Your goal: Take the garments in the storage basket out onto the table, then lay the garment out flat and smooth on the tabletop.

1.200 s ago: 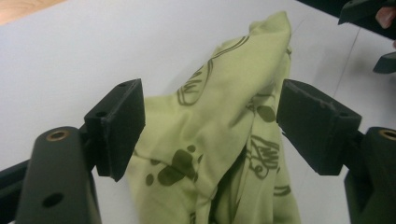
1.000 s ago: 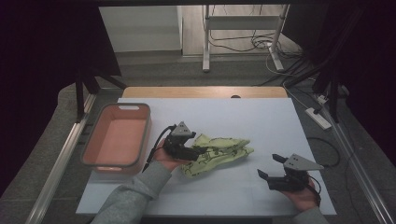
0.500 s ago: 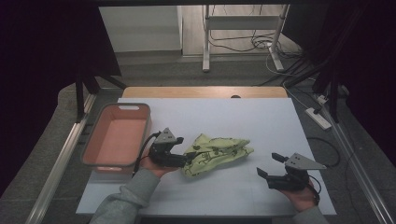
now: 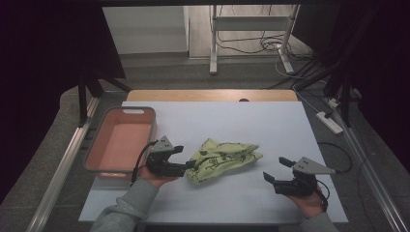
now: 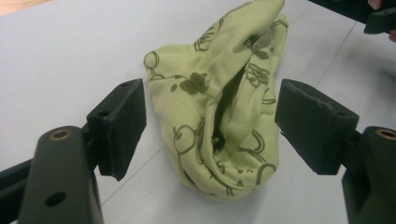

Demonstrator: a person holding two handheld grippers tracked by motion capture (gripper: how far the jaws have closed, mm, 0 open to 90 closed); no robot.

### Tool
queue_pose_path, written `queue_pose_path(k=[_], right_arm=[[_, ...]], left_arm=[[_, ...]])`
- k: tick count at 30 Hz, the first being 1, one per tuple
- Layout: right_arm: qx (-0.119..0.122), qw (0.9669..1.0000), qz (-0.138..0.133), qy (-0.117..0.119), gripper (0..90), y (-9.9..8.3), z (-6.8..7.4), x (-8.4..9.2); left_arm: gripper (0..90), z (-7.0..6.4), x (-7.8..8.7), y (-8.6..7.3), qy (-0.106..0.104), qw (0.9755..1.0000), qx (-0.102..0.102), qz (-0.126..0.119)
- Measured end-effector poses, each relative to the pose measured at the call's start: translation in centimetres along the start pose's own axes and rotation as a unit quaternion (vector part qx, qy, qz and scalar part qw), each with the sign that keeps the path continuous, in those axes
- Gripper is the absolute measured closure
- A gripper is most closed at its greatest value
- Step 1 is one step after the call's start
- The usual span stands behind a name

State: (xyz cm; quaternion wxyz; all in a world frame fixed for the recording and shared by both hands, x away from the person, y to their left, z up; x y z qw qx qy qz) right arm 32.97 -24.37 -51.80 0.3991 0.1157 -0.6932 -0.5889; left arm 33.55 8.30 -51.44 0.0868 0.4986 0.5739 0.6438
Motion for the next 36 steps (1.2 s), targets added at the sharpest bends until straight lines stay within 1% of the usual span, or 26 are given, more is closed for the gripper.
queue_pose_path(k=[4,8,12,17,25,29,31,36], right_arm=[[0.001,1.0000,-0.001,-0.006,17.1,0.1,0.2,0.1],[0.008,0.9999,0.002,-0.008,17.1,0.0,0.4,0.3],[0.010,0.9999,0.004,-0.010,17.2,-0.2,0.3,0.5],[0.010,0.9999,0.002,-0.011,17.2,-0.4,0.1,0.7],[0.010,0.9999,0.003,-0.010,17.2,-0.1,0.1,0.2],[0.007,0.9999,0.001,-0.009,17.2,0.3,0.2,-0.1],[0.007,1.0000,-0.002,-0.007,17.2,0.7,0.3,-0.3],[0.020,0.9998,-0.008,-0.002,17.3,2.1,0.8,-1.0]], left_arm=[[25.3,0.1,0.0,0.0,-0.001,1.0000,-0.002,0.000],[25.4,0.1,-0.1,0.0,-0.002,1.0000,-0.003,0.001],[25.3,0.1,-0.4,-0.1,-0.001,1.0000,-0.006,0.006],[25.3,-0.1,-0.4,0.0,-0.001,1.0000,-0.008,0.005],[25.2,0.1,-0.2,-0.1,-0.002,1.0000,-0.005,0.003],[25.2,0.1,-0.3,-0.2,-0.003,1.0000,-0.005,0.004],[25.1,0.1,-0.3,-0.2,-0.003,1.0000,-0.005,0.004],[25.1,0.1,-0.3,-0.4,0.000,1.0000,-0.003,0.007]])
Point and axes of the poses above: each handheld gripper's, and its own axes: x roughly backward along the jaws, y roughly out of its top, z roughly to its left, the point moved 8 cm from there along -x, roughly forward along the jaws, and after that the axes turned 1 degree about -z, right-handed, at the moved point
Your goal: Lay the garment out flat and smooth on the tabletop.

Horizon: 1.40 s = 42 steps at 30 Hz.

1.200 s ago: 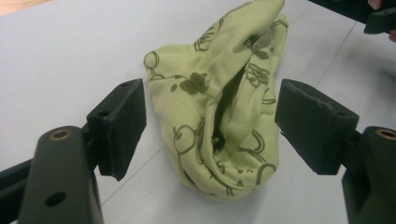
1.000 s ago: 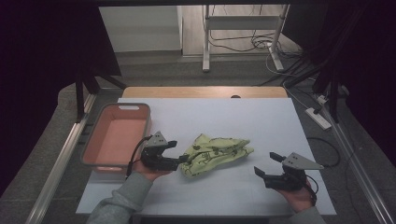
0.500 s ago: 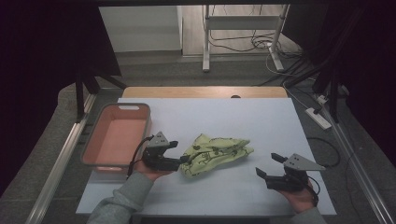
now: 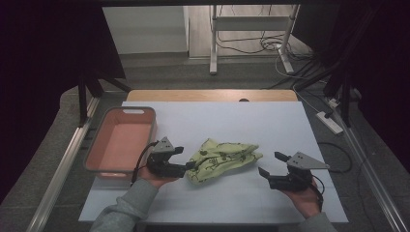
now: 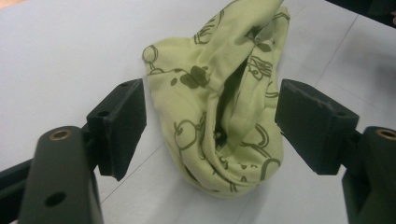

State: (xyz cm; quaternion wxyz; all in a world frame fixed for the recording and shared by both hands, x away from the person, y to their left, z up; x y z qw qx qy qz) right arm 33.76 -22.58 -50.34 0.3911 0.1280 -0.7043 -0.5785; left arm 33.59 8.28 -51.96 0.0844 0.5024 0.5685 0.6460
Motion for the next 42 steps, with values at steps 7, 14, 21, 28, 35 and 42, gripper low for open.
queue_pose_path(k=[7,14,21,28,35,42], right_arm=[[0.007,0.9999,-0.004,0.007,18.1,1.8,0.1,-1.9],[0.000,0.9998,-0.003,0.017,18.4,3.5,-0.5,-3.5],[-0.008,0.9999,0.011,0.006,19.3,3.2,-1.9,-4.3],[-0.016,0.9993,0.028,0.018,22.0,3.4,-2.4,-5.9],[-0.014,0.9981,0.050,0.031,23.4,3.1,-2.3,-7.7],[0.002,0.9960,0.077,0.046,31.9,2.2,-1.2,-8.5]], left_arm=[[25.0,-0.1,0.0,-0.2,0.004,1.0000,-0.003,0.003],[25.2,0.1,0.2,-0.1,0.004,0.9999,0.009,-0.005],[25.0,0.1,0.1,-0.4,0.002,0.9999,0.012,0.001],[24.9,0.1,-0.2,-0.5,0.002,0.9999,0.011,0.005],[24.9,0.1,-0.4,-0.5,0.005,0.9999,0.009,0.009],[24.9,0.3,-0.4,-0.6,0.006,0.9999,0.010,0.008]])
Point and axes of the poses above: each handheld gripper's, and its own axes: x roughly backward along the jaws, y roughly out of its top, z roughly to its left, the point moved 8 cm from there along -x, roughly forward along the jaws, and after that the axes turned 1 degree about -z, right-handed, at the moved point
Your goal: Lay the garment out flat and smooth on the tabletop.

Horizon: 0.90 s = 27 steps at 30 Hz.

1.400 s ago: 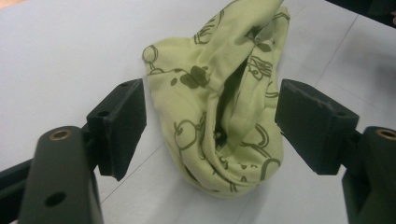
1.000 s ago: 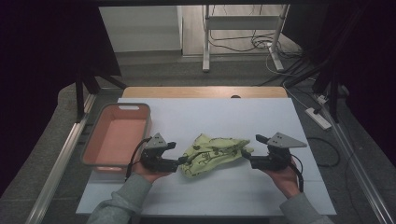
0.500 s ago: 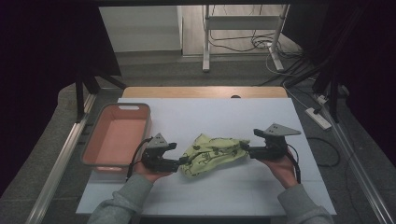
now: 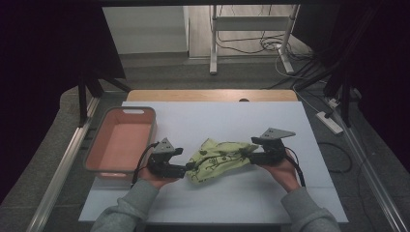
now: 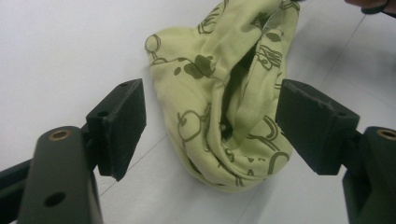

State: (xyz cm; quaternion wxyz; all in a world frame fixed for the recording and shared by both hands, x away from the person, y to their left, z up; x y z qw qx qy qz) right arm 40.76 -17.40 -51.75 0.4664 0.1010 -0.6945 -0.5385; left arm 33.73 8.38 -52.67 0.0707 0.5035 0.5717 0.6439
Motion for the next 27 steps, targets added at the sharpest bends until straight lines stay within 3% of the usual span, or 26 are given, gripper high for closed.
queue_pose_path(k=[3,6,9,14,18,24,27], right_arm=[[0.003,1.0000,-0.007,-0.003,40.1,-0.1,0.2,-0.1],[0.009,0.9998,0.004,-0.014,43.9,-0.4,0.1,-0.3],[0.019,0.9996,0.007,-0.018,54.2,-0.8,0.2,-0.5],[0.018,0.9998,-0.002,-0.005,73.5,-0.7,0.4,-0.4],[0.021,0.9997,-0.010,0.000,78.8,-0.5,0.6,-0.1],[0.015,0.9980,-0.061,-0.011,83.8,1.4,0.4,2.3],[0.012,0.9956,-0.092,-0.015,83.8,2.5,0.2,4.1]], left_arm=[[24.7,0.1,0.0,0.0,0.000,1.0000,0.002,-0.001],[24.7,0.3,0.2,0.0,0.001,1.0000,0.003,-0.002],[24.8,0.3,0.2,0.0,0.002,1.0000,0.006,-0.004],[24.7,0.3,0.2,-0.1,0.004,1.0000,0.002,-0.002],[24.7,0.3,0.2,-0.1,0.003,1.0000,0.002,-0.002],[24.8,0.4,0.3,0.0,0.003,1.0000,0.004,-0.005],[24.7,0.4,0.3,0.0,0.003,1.0000,0.003,-0.004]])
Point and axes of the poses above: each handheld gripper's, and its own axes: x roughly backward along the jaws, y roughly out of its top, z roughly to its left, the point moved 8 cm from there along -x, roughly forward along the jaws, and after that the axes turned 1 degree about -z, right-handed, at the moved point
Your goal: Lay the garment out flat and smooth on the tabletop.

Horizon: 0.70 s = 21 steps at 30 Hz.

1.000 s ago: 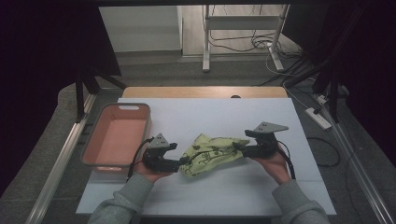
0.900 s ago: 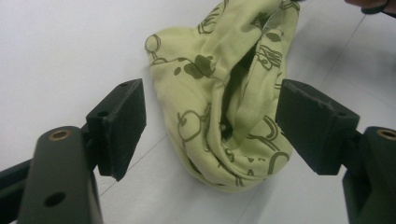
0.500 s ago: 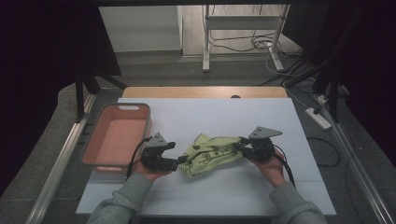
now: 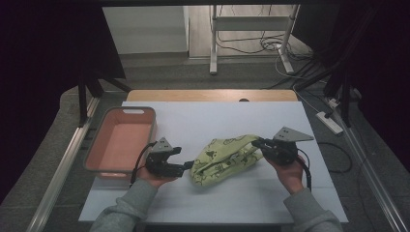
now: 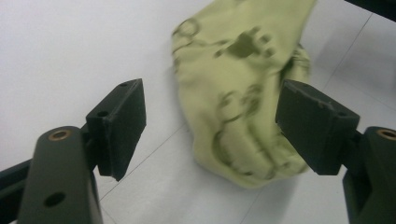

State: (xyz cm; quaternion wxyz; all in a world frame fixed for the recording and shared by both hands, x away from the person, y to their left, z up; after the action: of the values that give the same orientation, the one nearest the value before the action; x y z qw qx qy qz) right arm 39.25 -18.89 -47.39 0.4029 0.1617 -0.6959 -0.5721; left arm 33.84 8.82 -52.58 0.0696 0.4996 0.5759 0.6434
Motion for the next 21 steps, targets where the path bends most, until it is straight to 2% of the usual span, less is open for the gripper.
queue_pose_path(k=[4,8,11,14,19,21], right_arm=[[-0.005,0.9996,-0.029,0.006,83.8,1.3,0.3,1.3],[-0.001,0.9988,-0.040,0.027,83.7,2.2,1.6,1.4],[0.007,0.9983,-0.034,0.047,83.7,2.0,3.0,0.7],[0.012,0.9980,-0.025,0.057,83.7,1.6,3.9,-0.1],[0.001,0.9967,-0.012,0.080,83.6,0.7,5.1,-1.2],[0.010,0.9955,0.000,0.095,83.7,0.2,6.2,-1.8]], left_arm=[[24.8,-0.1,0.0,0.1,0.000,1.0000,-0.001,-0.001],[24.8,-0.2,0.0,0.1,0.000,1.0000,-0.002,0.000],[24.8,-0.3,0.0,0.1,-0.001,1.0000,-0.004,0.000],[24.8,-0.6,0.0,0.2,-0.004,1.0000,-0.007,-0.002],[24.8,-0.6,0.0,0.2,-0.003,1.0000,-0.007,-0.001],[24.8,-0.5,0.0,0.2,-0.002,1.0000,-0.006,-0.002]])
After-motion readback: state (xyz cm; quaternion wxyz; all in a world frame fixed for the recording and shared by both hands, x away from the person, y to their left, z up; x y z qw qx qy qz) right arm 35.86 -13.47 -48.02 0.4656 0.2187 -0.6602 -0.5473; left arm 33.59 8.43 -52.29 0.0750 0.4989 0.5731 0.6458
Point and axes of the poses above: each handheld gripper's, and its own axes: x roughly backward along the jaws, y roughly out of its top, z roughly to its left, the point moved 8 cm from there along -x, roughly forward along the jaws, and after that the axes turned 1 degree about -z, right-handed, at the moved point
